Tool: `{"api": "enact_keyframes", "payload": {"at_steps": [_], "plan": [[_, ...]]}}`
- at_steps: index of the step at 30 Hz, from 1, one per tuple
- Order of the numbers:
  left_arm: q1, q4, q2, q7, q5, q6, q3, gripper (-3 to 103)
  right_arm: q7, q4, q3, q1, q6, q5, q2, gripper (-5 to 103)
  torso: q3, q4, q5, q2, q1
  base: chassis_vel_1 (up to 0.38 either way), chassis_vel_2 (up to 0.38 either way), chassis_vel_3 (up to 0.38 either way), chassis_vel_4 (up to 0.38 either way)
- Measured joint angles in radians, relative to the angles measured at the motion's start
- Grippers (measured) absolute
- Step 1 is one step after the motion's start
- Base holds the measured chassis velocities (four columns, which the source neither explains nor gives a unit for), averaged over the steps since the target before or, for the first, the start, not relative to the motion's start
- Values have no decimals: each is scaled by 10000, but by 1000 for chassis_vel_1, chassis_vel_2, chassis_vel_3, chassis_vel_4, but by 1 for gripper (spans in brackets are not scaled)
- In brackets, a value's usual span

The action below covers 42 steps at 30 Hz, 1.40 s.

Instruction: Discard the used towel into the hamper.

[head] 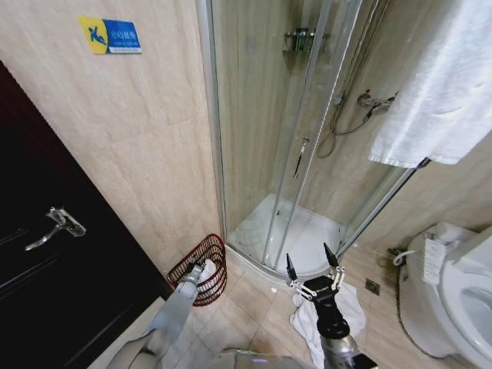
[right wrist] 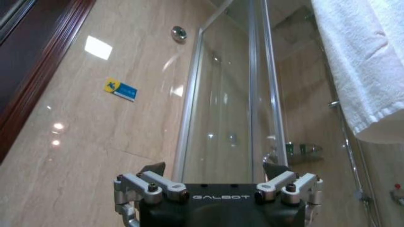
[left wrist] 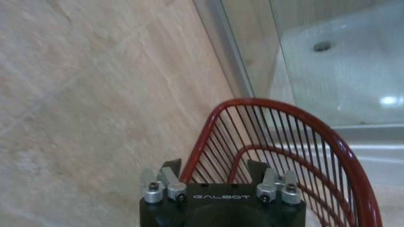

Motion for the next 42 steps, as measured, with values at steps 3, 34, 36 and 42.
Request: {"api": "enact_keyframes", "payload": {"at_steps": [3, 34, 36, 42], "plan": [[438, -1041, 240, 312, -625, 488, 95, 83, 0, -31, -6, 2, 0, -2, 6, 100, 0, -2, 0, 0, 0, 0, 0, 0, 0], [8643, -14401, -292, 2273, -4795, 4120, -2403, 100, 2294, 603, -230, 313, -2013, -920, -121, 100, -1, -1, 4, 1, -2, 0, 0, 0, 0], [8767, -14659, -440, 2193, -4796, 4051, -2471, 100, 2489, 679, -233, 317, -2169, -963, -145, 100, -1, -1, 2, 1, -1, 0, 0, 0, 0], [9403, -16376, -1161, 2044, -4638, 3648, -2600, 100, 2729, 1102, -301, 352, -2512, -972, -185, 100, 0, -1, 3, 1, -1, 0, 0, 0, 0]]}}
